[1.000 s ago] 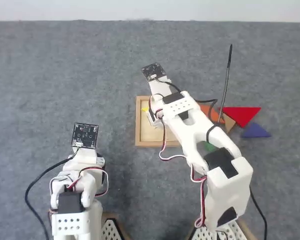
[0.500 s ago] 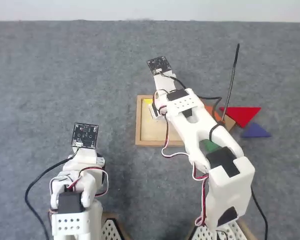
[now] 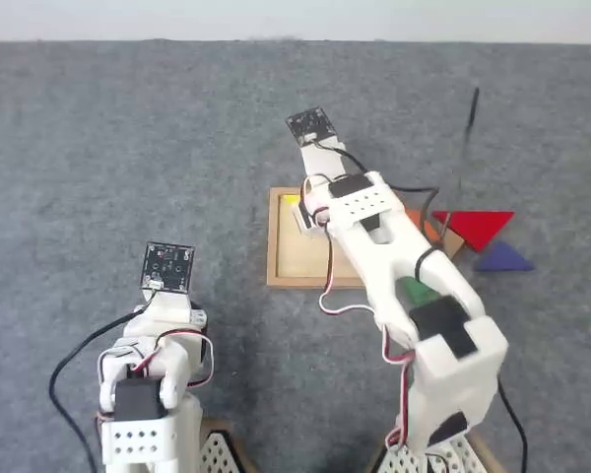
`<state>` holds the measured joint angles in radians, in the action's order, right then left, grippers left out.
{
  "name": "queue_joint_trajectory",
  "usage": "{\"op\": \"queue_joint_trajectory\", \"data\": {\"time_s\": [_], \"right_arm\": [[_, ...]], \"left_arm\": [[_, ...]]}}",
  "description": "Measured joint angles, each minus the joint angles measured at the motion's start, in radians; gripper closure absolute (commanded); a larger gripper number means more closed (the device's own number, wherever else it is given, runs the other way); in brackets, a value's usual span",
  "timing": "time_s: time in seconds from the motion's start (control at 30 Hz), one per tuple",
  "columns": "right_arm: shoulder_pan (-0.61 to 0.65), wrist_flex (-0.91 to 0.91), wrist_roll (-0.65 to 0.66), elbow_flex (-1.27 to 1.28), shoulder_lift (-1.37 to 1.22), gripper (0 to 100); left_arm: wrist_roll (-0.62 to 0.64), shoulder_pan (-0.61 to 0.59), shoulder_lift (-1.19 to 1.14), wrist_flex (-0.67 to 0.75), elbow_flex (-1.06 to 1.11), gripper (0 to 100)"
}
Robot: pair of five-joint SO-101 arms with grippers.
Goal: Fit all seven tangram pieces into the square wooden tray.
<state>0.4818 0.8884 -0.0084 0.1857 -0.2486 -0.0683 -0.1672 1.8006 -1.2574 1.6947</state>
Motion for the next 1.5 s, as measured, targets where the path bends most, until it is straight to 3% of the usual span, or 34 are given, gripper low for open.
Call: {"op": "queue_joint_trajectory", "data": {"time_s": [0.23,0.57,0.73,0.9,1.2,1.5], "right_arm": [[-0.044,0.219,0.08,0.0,0.169,73.8],[-0.311,0.445,0.328,0.0,0.422,73.6],[-0.427,0.491,0.537,0.0,0.437,73.6],[-0.526,0.497,0.852,0.0,0.353,73.6],[-0.563,0.497,1.382,0.0,0.304,73.6],[-0.592,0.491,1.685,0.0,0.25,73.5]], "left_arm": [[0.0,0.0,0.0,0.0,0.0,98],[0.0,0.0,0.0,0.0,0.0,98],[0.0,0.0,0.0,0.0,0.0,98],[0.0,0.0,0.0,0.0,0.0,98],[0.0,0.0,0.0,0.0,0.0,98],[0.0,0.0,0.0,0.0,0.0,98]]}}
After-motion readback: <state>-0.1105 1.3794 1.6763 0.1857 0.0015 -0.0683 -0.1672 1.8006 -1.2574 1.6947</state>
